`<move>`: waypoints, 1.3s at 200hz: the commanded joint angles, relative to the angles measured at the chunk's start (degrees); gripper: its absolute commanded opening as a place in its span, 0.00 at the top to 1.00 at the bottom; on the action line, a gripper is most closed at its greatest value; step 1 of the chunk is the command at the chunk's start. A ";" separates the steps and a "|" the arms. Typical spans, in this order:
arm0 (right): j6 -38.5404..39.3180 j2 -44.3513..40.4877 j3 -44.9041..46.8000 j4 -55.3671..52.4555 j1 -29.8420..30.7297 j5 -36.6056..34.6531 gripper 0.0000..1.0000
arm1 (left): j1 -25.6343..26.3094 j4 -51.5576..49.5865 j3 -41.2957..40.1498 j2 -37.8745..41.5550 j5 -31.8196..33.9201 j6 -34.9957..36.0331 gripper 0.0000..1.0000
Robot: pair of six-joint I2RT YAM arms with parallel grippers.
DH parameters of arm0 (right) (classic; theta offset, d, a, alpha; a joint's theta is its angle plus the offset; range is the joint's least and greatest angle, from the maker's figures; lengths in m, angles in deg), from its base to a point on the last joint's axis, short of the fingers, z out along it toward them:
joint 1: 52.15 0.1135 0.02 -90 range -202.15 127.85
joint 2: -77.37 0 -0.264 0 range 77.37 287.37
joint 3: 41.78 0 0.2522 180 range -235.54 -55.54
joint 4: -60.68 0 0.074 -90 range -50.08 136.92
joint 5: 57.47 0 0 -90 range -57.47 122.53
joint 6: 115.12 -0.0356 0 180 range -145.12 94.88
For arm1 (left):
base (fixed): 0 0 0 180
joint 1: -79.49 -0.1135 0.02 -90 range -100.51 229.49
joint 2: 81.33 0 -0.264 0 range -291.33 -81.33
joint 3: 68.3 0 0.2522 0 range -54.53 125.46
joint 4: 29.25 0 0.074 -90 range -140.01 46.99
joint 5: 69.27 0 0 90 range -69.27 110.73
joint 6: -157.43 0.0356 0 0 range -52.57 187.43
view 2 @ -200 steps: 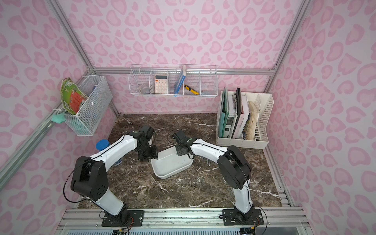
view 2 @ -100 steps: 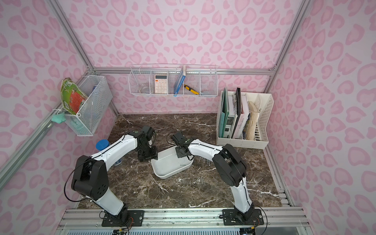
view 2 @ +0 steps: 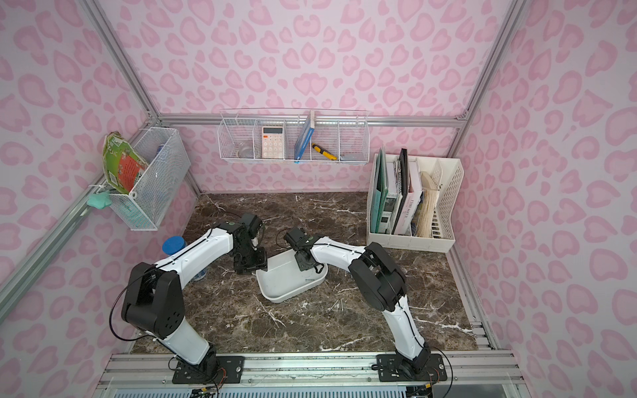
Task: Take out the screws from the storage box
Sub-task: Pick up the screw from the storage box.
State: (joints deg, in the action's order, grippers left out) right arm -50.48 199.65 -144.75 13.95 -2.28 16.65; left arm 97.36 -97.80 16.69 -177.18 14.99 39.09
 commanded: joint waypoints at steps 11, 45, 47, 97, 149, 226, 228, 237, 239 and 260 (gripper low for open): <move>-1.00 0.69 -0.50 -1.83 0.11 -1.55 0.72 | 0.02 -1.20 0.32 -0.07 0.20 0.13 0.39; -4.10 2.67 -1.17 -3.22 -0.23 0.94 0.73 | 0.02 -1.29 0.32 -0.26 0.20 0.12 0.39; -4.26 2.69 -1.19 -3.17 -0.35 1.14 0.74 | 0.01 -1.22 0.32 -0.36 0.20 0.12 0.39; -7.00 2.99 0.58 -1.61 -0.69 6.67 0.86 | 0.06 -1.33 0.32 -0.21 0.46 0.12 0.40; -7.79 1.33 0.92 -0.41 -1.34 7.04 0.95 | 0.06 -1.40 0.32 0.11 0.51 0.05 0.40; -8.72 -9.86 2.66 2.12 -0.73 2.73 0.95 | 0.06 -1.73 0.13 0.45 0.99 -0.14 0.40; -8.69 -10.33 2.99 2.16 -0.87 2.64 0.95 | 0.08 -1.69 0.14 0.48 0.99 -0.14 0.40; -9.17 -12.05 4.53 2.28 -1.35 2.31 0.95 | 0.06 -1.64 0.05 0.58 1.12 -0.21 0.40; -9.29 -12.54 4.89 2.25 -1.39 2.20 0.95 | 0.06 -1.64 0.04 0.67 1.16 -0.18 0.40; -10.52 -17.91 10.18 3.55 -3.58 1.64 0.95 | 0.06 -1.64 0.02 0.78 1.60 -0.31 0.40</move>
State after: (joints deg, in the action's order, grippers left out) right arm -58.96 186.43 -138.85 16.83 -3.97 20.44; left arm 97.44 -98.39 16.66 -176.86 15.62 39.07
